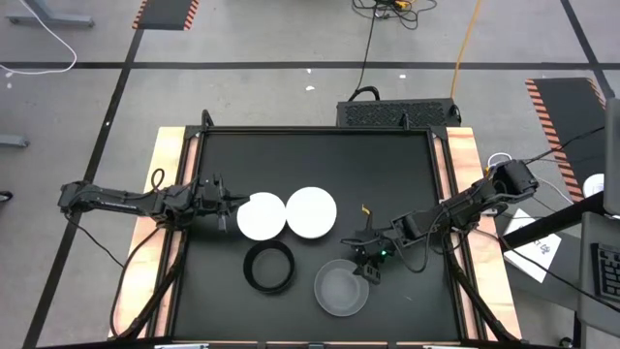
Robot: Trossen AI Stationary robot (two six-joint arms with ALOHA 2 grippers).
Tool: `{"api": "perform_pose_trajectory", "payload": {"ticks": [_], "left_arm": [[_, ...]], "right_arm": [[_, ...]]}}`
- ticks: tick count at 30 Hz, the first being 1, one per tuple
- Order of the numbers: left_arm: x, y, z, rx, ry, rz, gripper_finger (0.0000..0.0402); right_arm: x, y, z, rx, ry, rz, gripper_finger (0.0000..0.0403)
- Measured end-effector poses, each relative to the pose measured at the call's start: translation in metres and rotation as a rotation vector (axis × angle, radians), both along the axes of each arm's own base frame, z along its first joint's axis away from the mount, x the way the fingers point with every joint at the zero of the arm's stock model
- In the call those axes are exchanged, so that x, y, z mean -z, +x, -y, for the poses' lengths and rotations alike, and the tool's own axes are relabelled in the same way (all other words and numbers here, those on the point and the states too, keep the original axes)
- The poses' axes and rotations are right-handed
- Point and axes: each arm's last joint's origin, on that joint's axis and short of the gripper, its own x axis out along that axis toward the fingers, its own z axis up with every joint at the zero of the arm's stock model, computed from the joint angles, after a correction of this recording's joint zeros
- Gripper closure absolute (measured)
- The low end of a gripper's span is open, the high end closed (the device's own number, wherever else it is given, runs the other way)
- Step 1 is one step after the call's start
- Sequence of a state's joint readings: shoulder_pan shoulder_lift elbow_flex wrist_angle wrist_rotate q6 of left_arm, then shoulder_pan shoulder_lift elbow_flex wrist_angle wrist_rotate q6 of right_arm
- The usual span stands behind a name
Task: Nest bowls inside each other
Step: Stack the gray bowl into the white bowl
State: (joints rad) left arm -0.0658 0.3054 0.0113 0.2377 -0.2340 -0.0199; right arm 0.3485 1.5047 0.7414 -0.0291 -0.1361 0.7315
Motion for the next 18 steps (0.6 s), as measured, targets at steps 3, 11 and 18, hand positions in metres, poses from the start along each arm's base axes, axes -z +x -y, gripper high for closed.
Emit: {"api": "perform_pose_trajectory", "payload": {"ticks": [3,11,18], "left_arm": [[0.0,0.0,0.0,0.0,0.007,-0.001,0.0371],[-0.0002,0.0,0.0,0.0,0.008,0.001,0.0371],[-0.0002,0.0,0.0,0.0,0.008,0.001,0.0371]], "right_arm": [[0.001,0.0004,-0.0003,-0.008,-0.003,0.001,0.0148],[0.0011,0.0004,-0.0004,-0.031,-0.018,0.01,0.0223],[0.001,0.0009,0.0011,-0.039,-0.004,0.006,0.0339]]}}
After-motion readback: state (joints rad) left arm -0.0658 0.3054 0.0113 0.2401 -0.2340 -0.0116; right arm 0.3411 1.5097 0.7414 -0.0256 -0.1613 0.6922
